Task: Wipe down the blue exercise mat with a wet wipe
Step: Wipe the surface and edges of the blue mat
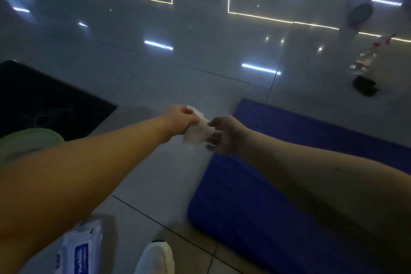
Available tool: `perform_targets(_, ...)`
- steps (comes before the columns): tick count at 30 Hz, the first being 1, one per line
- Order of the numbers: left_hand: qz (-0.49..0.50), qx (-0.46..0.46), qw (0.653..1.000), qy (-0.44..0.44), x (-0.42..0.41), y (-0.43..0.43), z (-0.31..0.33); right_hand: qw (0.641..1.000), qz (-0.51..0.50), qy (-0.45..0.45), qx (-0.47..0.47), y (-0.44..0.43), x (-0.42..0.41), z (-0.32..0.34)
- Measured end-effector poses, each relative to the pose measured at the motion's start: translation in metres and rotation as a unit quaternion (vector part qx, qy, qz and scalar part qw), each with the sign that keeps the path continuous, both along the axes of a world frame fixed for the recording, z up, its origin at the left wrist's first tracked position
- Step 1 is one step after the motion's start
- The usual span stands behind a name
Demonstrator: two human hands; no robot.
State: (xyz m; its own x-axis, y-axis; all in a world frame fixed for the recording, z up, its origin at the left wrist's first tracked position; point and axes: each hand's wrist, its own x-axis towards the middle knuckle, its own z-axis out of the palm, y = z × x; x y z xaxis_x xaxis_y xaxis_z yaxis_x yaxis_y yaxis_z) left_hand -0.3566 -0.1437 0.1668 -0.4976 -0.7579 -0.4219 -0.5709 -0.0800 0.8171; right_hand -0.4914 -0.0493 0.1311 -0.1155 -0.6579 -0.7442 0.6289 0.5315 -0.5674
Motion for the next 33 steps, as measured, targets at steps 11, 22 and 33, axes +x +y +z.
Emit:
perform_targets(11, -0.038, 0.12, 0.989, -0.074, -0.081, 0.022, -0.088, 0.978, -0.105, 0.149, 0.098, 0.052, -0.056, -0.066)
perform_targets(22, -0.425, -0.068, 0.887, -0.167, -0.147, 0.084, -0.035, 0.901, 0.06, 0.394, 0.172, 0.141, -0.091, -0.011)
perform_targets(33, -0.319, -0.158, 0.926, -0.126, -0.133, 0.125, 0.097, 0.963, -0.098, 0.247, -0.045, 0.171, -0.092, 0.103)
